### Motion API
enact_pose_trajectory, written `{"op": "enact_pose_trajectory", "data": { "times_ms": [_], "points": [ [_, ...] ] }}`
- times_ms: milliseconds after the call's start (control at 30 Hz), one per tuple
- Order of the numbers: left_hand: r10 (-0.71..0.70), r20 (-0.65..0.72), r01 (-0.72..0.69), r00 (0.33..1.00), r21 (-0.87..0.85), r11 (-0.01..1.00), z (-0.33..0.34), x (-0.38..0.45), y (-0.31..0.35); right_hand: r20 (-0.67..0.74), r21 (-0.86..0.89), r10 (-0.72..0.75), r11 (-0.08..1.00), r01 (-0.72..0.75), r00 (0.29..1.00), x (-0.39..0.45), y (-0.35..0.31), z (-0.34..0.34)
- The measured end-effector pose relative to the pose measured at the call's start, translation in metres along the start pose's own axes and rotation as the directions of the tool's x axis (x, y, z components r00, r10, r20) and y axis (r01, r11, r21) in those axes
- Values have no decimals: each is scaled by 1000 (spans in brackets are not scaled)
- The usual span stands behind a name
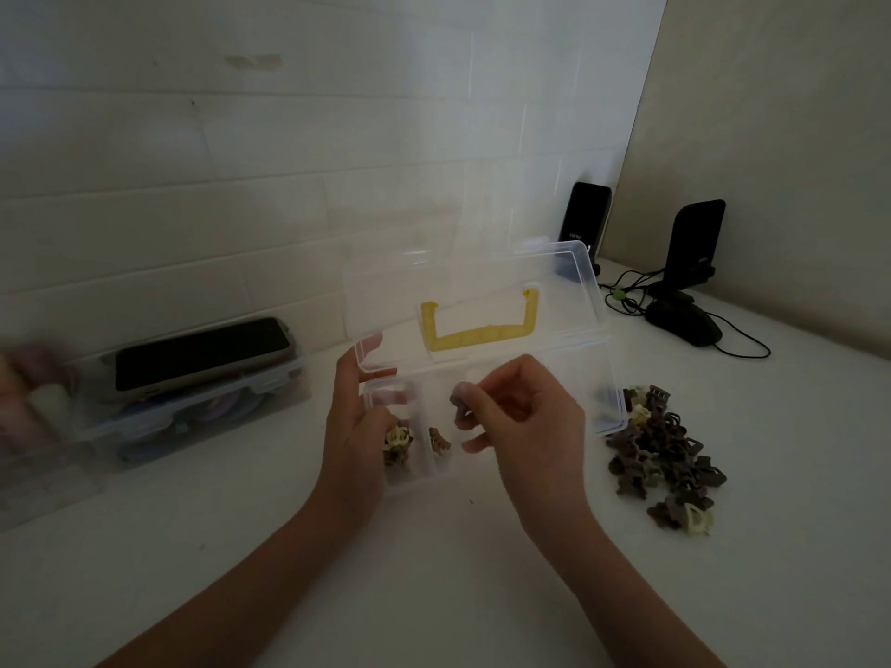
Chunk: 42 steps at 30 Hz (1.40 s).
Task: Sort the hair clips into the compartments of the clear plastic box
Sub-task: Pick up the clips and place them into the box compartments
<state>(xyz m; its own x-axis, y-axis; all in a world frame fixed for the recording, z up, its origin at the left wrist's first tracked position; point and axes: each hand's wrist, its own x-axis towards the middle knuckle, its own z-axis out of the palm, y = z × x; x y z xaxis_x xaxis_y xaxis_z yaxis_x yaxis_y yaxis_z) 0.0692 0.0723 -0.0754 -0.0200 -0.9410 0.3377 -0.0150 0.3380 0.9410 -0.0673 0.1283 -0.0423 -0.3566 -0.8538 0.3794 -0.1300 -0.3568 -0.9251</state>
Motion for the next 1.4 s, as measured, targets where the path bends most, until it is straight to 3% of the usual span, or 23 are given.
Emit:
{"op": "enact_pose_trajectory", "data": {
  "times_ms": [100,167,233,367,467,667,1067,1167,1233,1300,1367,1400],
  "points": [
    [25,6,-25,1000,-20,999,0,1,-1,120,-437,-233,861,262,965,1,6,11],
    [31,-6,-31,1000,-38,999,0,2,-1,114,-488,-324,805,337,939,3,6,10],
    [7,-18,-8,1000,-61,998,2,3,1,16,-462,-351,828,319,936,9,3,-3],
    [-54,-35,50,998,-100,994,1,7,3,-168,-628,-393,750,209,904,27,7,-63],
    [-107,-35,101,994,-148,984,0,6,5,-227,-748,-315,663,42,921,32,14,-107],
    [-145,-63,130,987,-190,973,0,9,5,-76,-947,53,307,-89,996,30,37,-139],
    [-170,-73,150,983,-224,963,0,13,-1,42,-969,209,247,-11,977,36,38,-130],
    [-189,-74,167,979,-240,956,1,13,-1,62,-961,89,274,36,994,35,37,-127],
    [-182,-75,160,980,-236,959,1,14,-1,68,-924,-11,376,67,998,32,35,-126],
    [-171,-74,149,982,-241,959,1,14,-2,48,-810,-82,580,87,995,29,29,-126],
    [-168,-84,143,982,-249,958,1,14,-1,-8,-573,-77,818,58,997,25,20,-123],
    [-168,-88,142,982,-251,958,1,14,-1,-12,-463,-60,885,48,998,24,16,-121]
  ]
}}
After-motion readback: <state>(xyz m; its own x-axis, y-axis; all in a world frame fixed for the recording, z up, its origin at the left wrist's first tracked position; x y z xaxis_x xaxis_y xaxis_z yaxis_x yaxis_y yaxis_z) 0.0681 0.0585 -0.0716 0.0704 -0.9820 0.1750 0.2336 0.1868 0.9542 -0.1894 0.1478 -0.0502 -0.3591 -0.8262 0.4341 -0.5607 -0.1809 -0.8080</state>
